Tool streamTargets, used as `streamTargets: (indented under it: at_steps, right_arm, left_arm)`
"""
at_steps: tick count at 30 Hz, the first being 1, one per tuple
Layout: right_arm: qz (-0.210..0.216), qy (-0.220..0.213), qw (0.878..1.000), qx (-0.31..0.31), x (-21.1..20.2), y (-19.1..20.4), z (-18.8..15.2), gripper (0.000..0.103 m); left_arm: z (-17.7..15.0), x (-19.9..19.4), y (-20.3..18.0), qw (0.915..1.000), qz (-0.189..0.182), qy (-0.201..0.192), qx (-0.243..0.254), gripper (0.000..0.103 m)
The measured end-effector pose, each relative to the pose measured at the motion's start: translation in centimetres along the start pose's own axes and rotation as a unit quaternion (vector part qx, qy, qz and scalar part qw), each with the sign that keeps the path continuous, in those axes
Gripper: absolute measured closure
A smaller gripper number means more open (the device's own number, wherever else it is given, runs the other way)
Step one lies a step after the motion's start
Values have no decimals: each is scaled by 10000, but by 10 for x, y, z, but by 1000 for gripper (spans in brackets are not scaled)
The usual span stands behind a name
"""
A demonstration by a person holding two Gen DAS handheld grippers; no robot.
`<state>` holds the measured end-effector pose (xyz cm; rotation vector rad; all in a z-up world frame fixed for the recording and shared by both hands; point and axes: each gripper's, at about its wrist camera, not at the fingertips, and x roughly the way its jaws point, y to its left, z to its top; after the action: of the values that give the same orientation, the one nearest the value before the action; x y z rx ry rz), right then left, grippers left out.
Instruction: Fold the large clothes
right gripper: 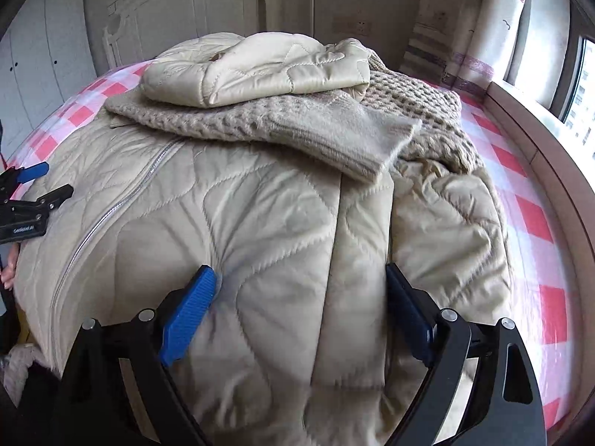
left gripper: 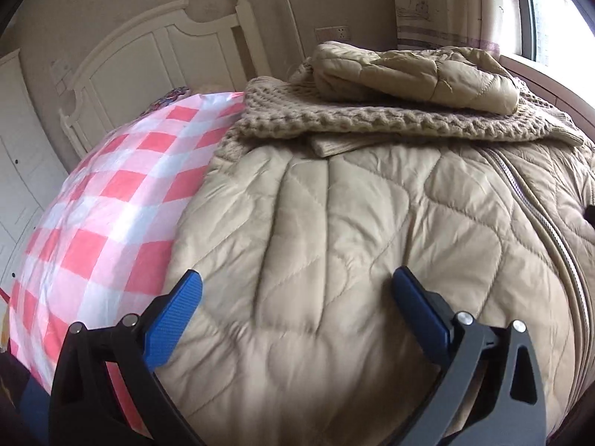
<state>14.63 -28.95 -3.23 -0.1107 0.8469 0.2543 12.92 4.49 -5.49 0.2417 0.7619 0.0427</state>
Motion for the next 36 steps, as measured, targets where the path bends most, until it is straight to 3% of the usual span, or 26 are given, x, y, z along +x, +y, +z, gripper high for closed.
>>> streamTargets:
  at_steps: [4, 10, 16, 23, 24, 25, 26, 29, 35, 36]
  right_arm:
    - [-111, -56, 9996, -243, -27, -8, -33, 17]
    - [-320, -225, 9992, 62, -76, -34, -98, 17]
    - [390, -183, 9975, 555, -86, -49, -145, 17]
    - [909, -324, 9860, 1360, -74, -68, -143, 18]
    - [990, -350, 9845, 1407, -73, -68, -142, 23]
    - [985, -361, 9844, 1410, -72, -67, -141, 39]
    - [848, -352, 9860, 1391, -71, -64, -140, 46]
    - [763, -375, 9883, 1270, -73, -61, -142, 57]
    - [722, -377, 9885, 1270, -69, -59, -144, 51]
    - [731, -368, 9879, 1316, -67, -59, -144, 50]
  left_arm:
    - [-21, -10, 6, 9999, 93, -116, 3, 2]
    - [-64, -43, 47, 9991, 221, -138, -347, 2]
    - [-86, -60, 53, 9991, -23, -257, -339, 2]
    - [-84, -52, 40, 9993, -224, -143, -255, 2]
    - [-85, -50, 42, 9990, -272, -135, -317, 2]
    - [-85, -49, 44, 9985, -340, -90, -407, 2]
    - [-85, -47, 49, 9973, -471, 22, -567, 2]
    - [-86, -42, 61, 9920, -804, 251, -938, 3]
    - [-87, -43, 55, 9932, -797, 251, -813, 4]
    - [-87, -44, 54, 9931, -824, 234, -795, 10]
